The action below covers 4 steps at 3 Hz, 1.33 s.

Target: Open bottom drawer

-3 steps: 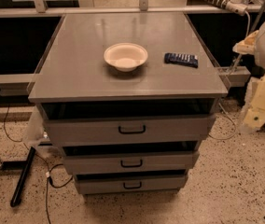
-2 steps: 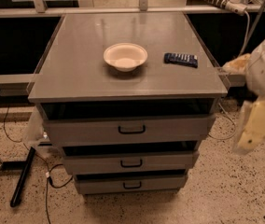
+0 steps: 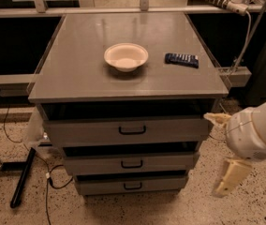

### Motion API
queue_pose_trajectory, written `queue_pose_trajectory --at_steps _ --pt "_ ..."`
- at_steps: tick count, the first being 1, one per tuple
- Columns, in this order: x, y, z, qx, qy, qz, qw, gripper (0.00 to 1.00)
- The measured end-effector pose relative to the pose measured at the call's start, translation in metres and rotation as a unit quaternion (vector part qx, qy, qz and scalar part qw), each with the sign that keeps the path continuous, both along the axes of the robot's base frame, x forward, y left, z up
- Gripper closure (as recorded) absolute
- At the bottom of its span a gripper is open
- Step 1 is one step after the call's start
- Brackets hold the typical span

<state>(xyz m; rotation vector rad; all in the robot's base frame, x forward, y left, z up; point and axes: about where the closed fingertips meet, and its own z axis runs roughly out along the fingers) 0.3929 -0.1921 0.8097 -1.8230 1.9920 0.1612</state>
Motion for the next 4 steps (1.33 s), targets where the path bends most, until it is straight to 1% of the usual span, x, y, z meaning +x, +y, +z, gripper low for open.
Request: queue_pose_trajectory --at_steps 1,2,3,4 --pt "0.018 -0.003 -0.062 0.018 -0.014 -0.023 0.9995 0.0" --pt "0.018 -0.003 -0.062 0.018 -0.013 -0.023 0.9995 0.0" --pt "0.02 -0.002 -0.07 0.022 -0.005 -0.021 0.9995 0.0" --pt "0.026 -0.007 -0.111 0.037 0.016 -0.033 0.9987 0.0"
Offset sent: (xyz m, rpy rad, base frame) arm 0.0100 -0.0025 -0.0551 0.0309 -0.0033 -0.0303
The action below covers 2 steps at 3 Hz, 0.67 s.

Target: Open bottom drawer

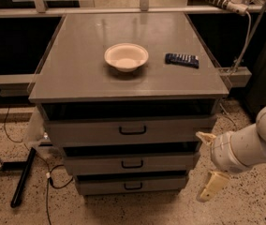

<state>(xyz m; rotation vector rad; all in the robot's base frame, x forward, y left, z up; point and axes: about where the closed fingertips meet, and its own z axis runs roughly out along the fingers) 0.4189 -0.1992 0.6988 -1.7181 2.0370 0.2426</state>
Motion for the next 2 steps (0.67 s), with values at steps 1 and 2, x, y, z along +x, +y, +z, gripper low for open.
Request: queue_pose_trajectory --at_steps 1,2 --pt "0.012 -0.011 -0.059 0.023 0.002 -0.011 0.9997 0.0" --pt "0.031 -0.023 -0.112 0.055 -0.024 -0.025 0.9979 0.0"
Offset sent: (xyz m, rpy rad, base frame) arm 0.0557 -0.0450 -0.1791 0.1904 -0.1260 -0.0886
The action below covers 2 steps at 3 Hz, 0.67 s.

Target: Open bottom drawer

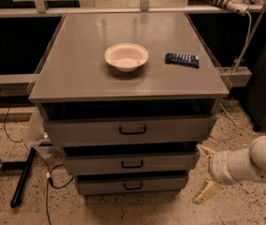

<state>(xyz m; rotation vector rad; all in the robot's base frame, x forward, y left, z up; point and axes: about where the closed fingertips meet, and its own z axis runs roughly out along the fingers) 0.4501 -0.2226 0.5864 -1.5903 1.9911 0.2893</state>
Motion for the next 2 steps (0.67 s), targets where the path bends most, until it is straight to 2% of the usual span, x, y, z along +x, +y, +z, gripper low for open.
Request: queue_pose_trajectory --at_steps 1,2 --pt "0.0086 -0.0056 -0.0574 0.02 -0.016 -0.007 0.9996 0.0" --pt "0.0086 -0.0055 -0.0571 0.02 -0.016 -0.007 0.9996 0.0"
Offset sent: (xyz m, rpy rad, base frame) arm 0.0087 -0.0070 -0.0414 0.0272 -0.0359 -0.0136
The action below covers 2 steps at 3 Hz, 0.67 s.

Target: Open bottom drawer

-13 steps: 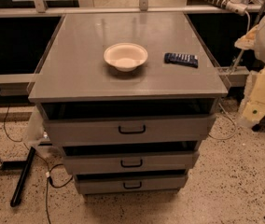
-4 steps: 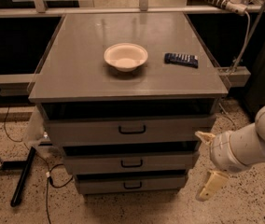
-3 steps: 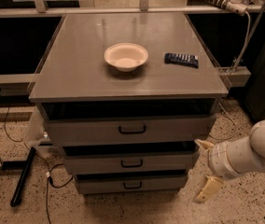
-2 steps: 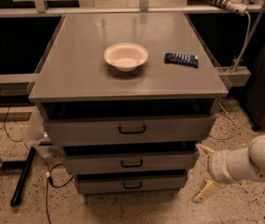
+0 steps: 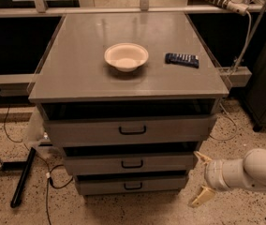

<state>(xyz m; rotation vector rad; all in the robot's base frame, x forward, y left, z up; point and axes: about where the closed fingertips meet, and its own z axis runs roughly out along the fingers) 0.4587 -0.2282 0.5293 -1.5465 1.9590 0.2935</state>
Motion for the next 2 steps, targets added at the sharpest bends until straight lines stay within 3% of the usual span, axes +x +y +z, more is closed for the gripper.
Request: queue_pose_trajectory --at_steps 1,2 --pt "0.0 0.005 -0.009 -0.007 0.0 0.006 1.0 0.0" --pt "0.015 0.009 -0.048 -0.015 -0.007 0.021 0.9997 0.0"
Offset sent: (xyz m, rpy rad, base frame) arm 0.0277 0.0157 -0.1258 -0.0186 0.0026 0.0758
